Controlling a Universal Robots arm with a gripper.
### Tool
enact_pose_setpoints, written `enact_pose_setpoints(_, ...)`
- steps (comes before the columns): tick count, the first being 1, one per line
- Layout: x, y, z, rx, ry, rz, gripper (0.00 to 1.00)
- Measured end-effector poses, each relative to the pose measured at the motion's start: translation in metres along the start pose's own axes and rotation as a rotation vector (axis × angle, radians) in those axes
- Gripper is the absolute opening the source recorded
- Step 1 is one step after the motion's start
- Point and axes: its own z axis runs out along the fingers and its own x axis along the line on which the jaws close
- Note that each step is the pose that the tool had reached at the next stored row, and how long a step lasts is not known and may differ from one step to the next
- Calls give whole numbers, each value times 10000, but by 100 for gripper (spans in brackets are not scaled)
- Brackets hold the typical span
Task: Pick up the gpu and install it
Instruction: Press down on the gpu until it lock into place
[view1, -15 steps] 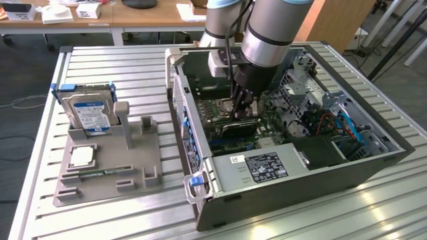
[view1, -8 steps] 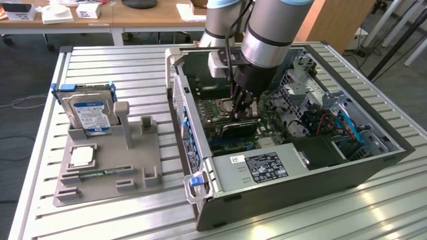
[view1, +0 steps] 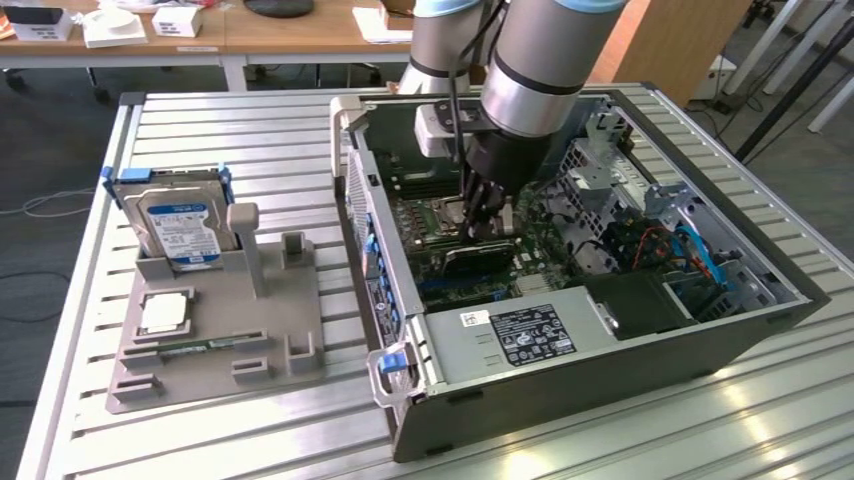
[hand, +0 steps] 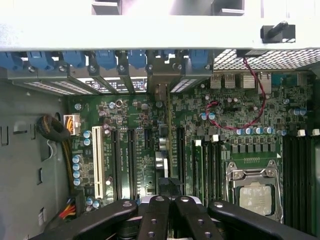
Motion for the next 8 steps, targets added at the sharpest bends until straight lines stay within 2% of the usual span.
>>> enact_pose_setpoints(8,-19,52,48,4,0,0,11)
